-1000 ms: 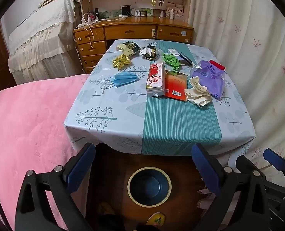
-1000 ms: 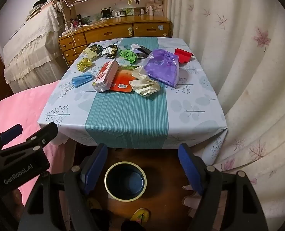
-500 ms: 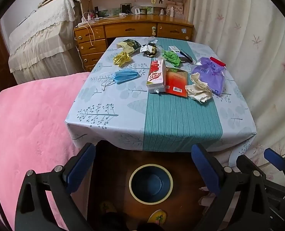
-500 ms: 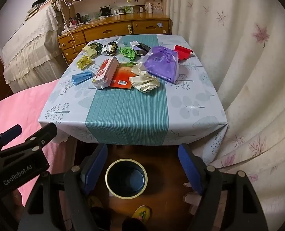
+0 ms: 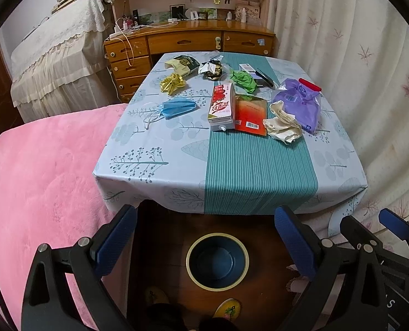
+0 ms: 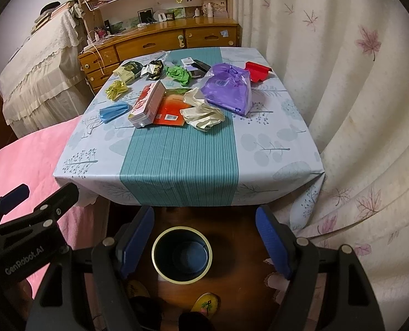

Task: Collect trash

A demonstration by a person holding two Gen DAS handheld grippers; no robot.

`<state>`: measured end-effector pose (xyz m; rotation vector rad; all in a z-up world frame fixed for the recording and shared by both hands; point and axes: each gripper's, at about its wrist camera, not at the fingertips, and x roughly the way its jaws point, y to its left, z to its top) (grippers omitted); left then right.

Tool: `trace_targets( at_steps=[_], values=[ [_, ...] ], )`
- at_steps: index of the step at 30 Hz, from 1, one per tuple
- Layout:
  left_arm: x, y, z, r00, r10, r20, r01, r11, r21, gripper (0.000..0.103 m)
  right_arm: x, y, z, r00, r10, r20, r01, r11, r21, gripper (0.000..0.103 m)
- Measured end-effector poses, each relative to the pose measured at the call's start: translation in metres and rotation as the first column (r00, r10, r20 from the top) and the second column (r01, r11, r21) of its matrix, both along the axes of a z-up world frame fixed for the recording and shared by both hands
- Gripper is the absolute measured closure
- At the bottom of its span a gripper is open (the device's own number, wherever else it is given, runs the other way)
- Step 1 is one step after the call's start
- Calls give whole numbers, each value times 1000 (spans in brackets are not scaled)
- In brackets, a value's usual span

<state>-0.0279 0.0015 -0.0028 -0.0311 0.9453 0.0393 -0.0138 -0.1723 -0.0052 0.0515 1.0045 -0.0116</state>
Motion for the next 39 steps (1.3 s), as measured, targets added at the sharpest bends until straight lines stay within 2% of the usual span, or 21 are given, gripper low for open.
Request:
trace_targets(
  at_steps=[2,10,12,39],
  values=[
    [11,-7,4,1000,4,-2,-4,1000,0,4,0,0,0,1000,0,2,0,1000,0,26],
    [0,-7,2,1000,7,-7,-7,1000,1,4,1,-1,0,1000,-6,5,6,1000,3,26],
    [10,-7,3,1000,2,-14,-2,1000,5,4,2,-2,0,1000,-6,5,6,1000,2,26],
    [11,1,1,999,19,-38,-19,1000,13,4,3,3,3,1000,1,14,-1,1000,15,26]
  ],
)
